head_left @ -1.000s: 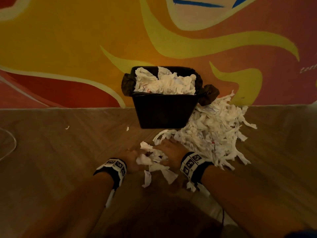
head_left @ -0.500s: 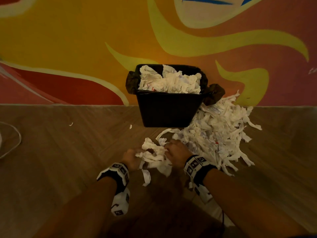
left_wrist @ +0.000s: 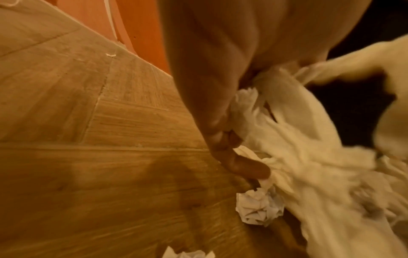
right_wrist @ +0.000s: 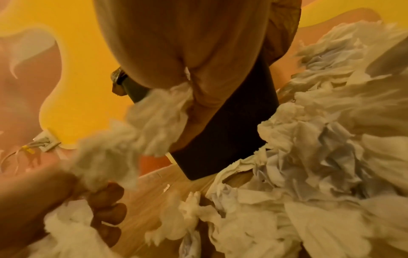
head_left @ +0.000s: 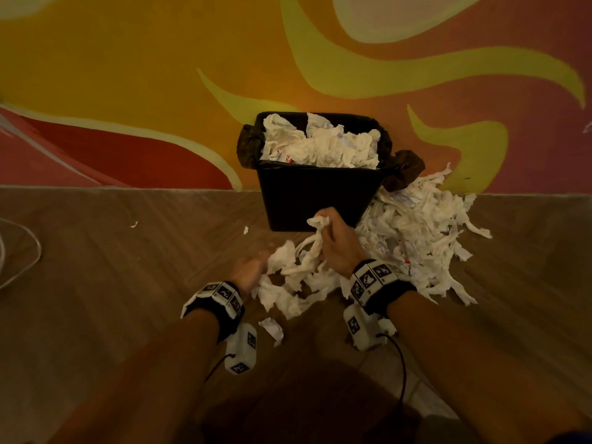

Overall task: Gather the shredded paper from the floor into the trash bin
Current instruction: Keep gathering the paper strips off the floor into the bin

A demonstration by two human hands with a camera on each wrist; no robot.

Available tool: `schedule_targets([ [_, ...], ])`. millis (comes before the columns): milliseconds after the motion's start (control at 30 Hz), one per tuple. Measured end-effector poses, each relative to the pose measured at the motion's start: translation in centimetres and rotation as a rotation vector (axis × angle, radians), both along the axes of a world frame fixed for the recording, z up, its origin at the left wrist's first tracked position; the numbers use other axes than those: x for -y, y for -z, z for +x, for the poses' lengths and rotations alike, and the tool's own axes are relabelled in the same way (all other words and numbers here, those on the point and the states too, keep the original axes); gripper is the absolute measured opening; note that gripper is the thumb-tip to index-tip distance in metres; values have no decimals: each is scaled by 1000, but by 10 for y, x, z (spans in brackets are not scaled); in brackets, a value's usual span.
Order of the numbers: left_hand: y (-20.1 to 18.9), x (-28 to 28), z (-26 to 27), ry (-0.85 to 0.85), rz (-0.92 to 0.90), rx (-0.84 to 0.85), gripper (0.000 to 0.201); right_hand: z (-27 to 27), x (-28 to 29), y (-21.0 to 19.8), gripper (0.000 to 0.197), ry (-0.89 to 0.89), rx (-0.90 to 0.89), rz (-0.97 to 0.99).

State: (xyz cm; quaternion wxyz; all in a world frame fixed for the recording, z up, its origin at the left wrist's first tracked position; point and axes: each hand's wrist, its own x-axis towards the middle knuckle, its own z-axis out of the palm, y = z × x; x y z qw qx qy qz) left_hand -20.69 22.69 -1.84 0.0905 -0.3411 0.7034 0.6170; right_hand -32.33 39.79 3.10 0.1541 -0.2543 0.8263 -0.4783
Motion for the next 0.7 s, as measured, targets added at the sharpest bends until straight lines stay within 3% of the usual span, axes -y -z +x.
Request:
schedule_targets([
  [133,3,4,7,-24,-133,12,35,2,6,1,22,-58,23,153],
  [300,2,13,14,61,-243,52,23,25,5,23,19,-445,-38,604],
  [400,6,15,18,25,-215,24,27,45,1,42,38,-643,-127,793],
  [500,13,13,23,45,-241,80,20,60,-5,57,66,-661,-155,891],
  [633,22,2,32,246,-247,96,29,64,-11,61,56,-676,-191,888],
  [700,24,-6,39,412,-336,100,47,63,-12,62,48,-675,-152,879],
])
